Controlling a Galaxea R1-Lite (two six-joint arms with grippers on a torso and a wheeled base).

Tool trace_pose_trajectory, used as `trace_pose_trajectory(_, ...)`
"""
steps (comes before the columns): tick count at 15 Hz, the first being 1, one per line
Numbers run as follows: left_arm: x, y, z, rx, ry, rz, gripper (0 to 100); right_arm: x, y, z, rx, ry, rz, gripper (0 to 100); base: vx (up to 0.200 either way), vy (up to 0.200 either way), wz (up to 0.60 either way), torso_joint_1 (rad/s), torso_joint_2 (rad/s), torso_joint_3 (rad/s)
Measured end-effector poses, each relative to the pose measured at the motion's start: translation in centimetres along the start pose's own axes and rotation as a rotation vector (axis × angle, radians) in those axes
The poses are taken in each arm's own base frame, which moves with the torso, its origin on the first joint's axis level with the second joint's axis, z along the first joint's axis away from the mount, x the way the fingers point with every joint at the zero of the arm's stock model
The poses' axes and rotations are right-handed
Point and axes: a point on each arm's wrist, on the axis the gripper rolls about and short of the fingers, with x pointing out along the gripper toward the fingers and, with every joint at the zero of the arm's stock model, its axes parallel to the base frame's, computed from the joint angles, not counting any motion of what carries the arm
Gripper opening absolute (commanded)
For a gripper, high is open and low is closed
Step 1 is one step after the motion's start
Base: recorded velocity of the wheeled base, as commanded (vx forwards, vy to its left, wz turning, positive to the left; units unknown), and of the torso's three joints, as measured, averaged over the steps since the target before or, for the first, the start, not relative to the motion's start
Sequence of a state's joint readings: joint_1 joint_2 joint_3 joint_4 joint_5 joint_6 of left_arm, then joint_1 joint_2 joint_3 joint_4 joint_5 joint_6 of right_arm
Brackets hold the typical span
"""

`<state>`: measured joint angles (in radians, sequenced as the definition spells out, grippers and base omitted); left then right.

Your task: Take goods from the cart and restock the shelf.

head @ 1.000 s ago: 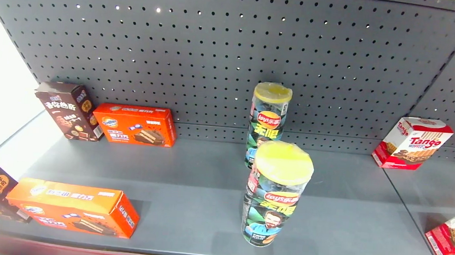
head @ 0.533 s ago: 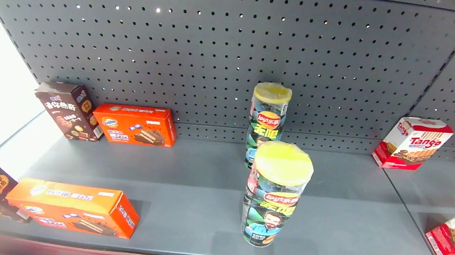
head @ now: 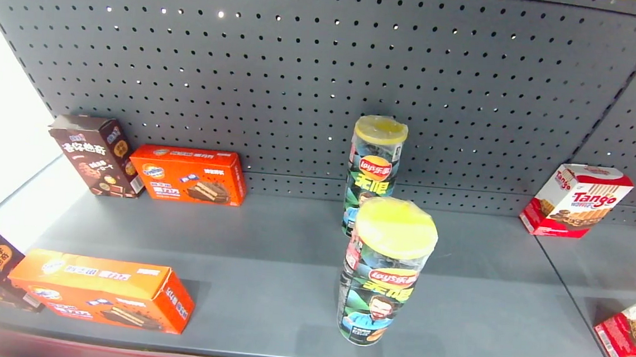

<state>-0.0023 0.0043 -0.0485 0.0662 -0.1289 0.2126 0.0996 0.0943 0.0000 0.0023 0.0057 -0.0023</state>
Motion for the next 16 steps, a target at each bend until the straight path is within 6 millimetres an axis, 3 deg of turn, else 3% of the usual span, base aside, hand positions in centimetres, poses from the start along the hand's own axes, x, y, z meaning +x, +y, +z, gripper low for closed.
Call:
trace_pose_trajectory(5, 0.1, 0.7, 0.4, -0.078, -0.055, 0.281, 100, 0.0, 0.0, 0.0, 0.000, 0.000, 0.000, 100, 0.000, 0.000, 0.00, 0.000, 0.00, 0.000)
trace_pose_trajectory(6, 0.2, 0.7, 0.0, -0.083, -0.033, 0.290, 100, 0.0, 0.0, 0.0, 0.000, 0.000, 0.000, 100, 0.000, 0.000, 0.00, 0.000, 0.00, 0.000)
trace_pose_trajectory(9, 0.3, -0.1, -0.7, -0.092, -0.008, 0.002, 100, 0.0, 0.0, 0.0, 0.000, 0.000, 0.000, 100, 0.000, 0.000, 0.00, 0.000, 0.00, 0.000)
trace_pose_trajectory(16, 0.4, 0.2, -0.7, -0.155, 0.004, 0.136, 100, -0.2, 0.2, -0.1, 0.011, -0.030, -0.104, 100, 0.000, 0.000, 0.00, 0.000, 0.00, 0.000)
